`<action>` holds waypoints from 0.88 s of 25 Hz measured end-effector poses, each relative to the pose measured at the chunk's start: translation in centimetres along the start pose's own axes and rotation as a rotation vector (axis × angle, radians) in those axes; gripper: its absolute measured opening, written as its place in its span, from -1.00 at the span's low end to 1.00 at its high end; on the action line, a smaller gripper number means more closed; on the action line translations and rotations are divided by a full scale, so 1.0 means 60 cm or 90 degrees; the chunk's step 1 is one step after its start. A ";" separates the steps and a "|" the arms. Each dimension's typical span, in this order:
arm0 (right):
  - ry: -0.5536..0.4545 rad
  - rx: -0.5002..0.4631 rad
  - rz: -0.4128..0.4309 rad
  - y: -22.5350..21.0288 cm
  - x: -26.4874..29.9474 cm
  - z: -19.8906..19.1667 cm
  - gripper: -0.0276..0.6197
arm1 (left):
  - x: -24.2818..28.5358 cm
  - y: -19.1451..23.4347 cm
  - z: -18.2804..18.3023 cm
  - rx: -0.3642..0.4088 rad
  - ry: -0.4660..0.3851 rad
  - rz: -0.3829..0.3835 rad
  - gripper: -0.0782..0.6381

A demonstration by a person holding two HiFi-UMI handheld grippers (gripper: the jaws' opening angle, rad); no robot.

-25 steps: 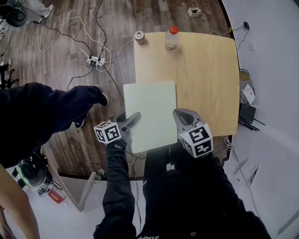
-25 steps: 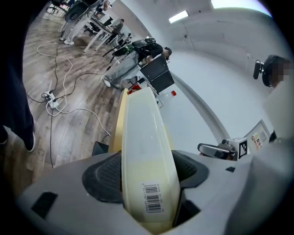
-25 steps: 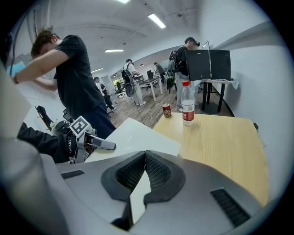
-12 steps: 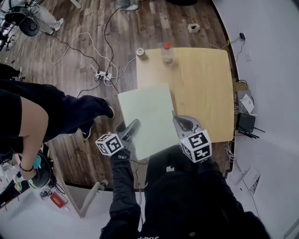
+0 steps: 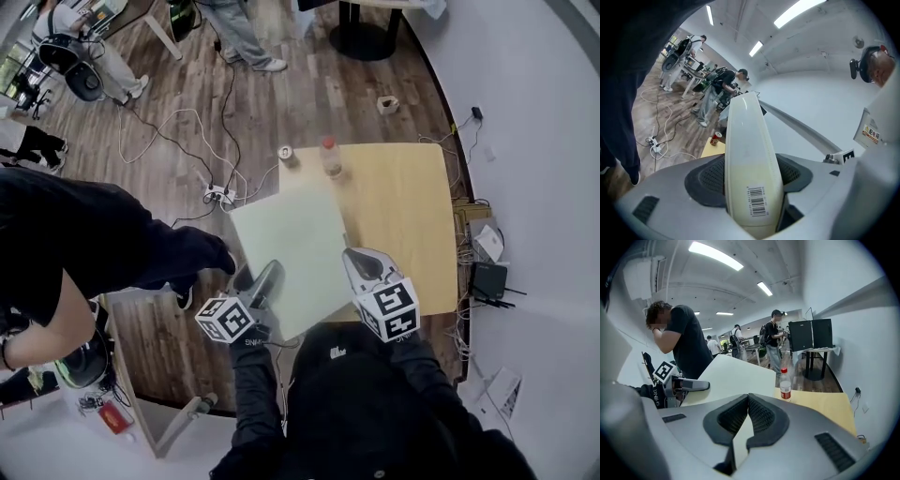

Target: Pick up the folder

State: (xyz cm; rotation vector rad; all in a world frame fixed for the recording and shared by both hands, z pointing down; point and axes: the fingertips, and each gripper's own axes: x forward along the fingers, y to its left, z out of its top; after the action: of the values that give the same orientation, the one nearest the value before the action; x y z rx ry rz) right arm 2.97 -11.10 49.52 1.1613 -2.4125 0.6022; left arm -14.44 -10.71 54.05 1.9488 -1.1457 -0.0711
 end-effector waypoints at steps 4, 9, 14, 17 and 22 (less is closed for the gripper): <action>-0.042 -0.019 0.002 0.010 -0.026 0.054 -0.84 | -0.022 -0.053 0.045 0.046 -0.042 0.013 0.14; -0.082 -0.044 0.011 0.026 -0.047 0.107 -0.84 | -0.035 -0.121 0.095 0.114 -0.086 0.013 0.14; -0.118 -0.073 0.016 0.048 -0.056 0.154 -0.84 | -0.053 -0.158 0.131 0.169 -0.119 0.023 0.14; -0.140 -0.083 0.016 0.058 -0.068 0.182 -0.84 | -0.067 -0.179 0.147 0.192 -0.143 0.032 0.14; -0.185 -0.098 0.015 0.065 -0.090 0.229 -0.84 | -0.082 -0.215 0.174 0.245 -0.179 0.056 0.14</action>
State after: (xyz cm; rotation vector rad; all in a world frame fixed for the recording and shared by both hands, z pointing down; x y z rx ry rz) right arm 0.76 -12.82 34.52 1.2276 -2.6608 0.2608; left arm -12.95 -10.93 36.80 2.2725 -1.5181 -0.0834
